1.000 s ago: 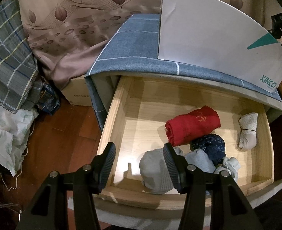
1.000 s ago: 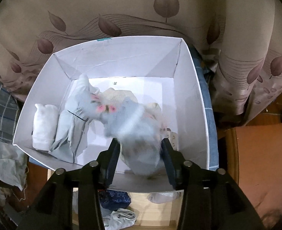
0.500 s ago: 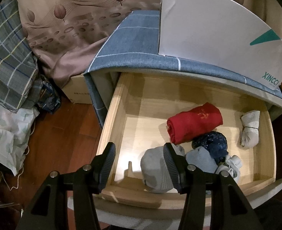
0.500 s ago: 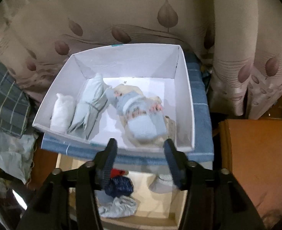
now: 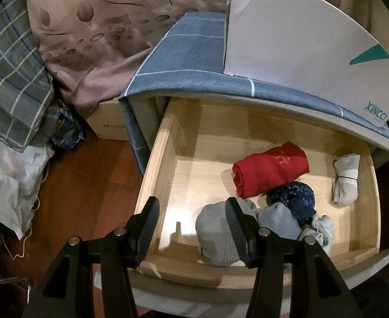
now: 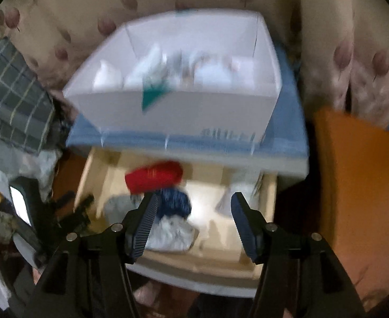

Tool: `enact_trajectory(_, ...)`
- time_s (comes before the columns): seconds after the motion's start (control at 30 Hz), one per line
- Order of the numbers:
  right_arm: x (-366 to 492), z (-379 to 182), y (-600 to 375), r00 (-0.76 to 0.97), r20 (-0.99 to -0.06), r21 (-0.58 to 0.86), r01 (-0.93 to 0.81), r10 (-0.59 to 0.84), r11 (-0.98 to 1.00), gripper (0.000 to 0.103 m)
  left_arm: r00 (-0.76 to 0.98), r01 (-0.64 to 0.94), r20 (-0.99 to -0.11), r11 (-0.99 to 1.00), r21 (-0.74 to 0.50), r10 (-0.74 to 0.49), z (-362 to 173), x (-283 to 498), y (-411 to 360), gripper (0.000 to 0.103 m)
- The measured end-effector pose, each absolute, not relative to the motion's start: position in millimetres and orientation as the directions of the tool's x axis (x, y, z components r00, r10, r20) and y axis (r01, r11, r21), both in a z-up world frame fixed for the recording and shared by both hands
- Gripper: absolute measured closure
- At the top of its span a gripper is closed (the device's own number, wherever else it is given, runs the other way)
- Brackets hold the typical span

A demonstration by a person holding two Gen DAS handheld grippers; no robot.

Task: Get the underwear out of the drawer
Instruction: 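Move the right gripper back down into the drawer over the light grey cloth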

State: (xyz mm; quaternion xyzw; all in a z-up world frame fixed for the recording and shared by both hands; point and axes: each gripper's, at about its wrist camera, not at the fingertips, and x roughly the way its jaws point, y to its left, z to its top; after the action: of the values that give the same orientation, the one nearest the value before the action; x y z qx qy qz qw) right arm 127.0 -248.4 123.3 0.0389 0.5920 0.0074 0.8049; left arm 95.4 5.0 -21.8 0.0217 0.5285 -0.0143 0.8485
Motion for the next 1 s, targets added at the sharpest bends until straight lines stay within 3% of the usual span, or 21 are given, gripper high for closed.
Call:
enact_trajectory(0.2,119.4,59.5,-235.0,0.142,-0.985,0.102,0.044,0.095,0.994,0.047,0.44,0.049,-0.898,0.999,0.015,-0.008,-22.1,95.2,5.1,0.05)
enact_trajectory(0.4,118.0,13.2,-212.5,0.037,-0.991,0.132,0.06,0.13,0.989,0.036,0.438,0.047,-0.899,0.999,0.007,-0.014,-21.9,95.7,6.1,0.05)
enact_trajectory(0.7,128.7,-17.8,-181.6,-0.022,-0.995,0.098,0.052,0.1,0.994,0.032,0.433,0.046,-0.901,0.999,-0.005,-0.025,-22.5,97.1,6.3,0.05)
enact_trajectory(0.8,131.1,-30.3,-173.8,-0.051,-0.995,0.088,0.037,0.09,0.995,0.026,0.431,0.044,-0.902,0.999,-0.009,-0.027,-23.1,97.5,6.9,0.05)
enact_trajectory(1.0,126.0,-49.5,-181.2,-0.09,-0.996,0.021,0.021,0.022,1.0,0.025,0.43,0.044,-0.902,0.999,-0.012,-0.029,-23.2,97.9,7.2,0.05)
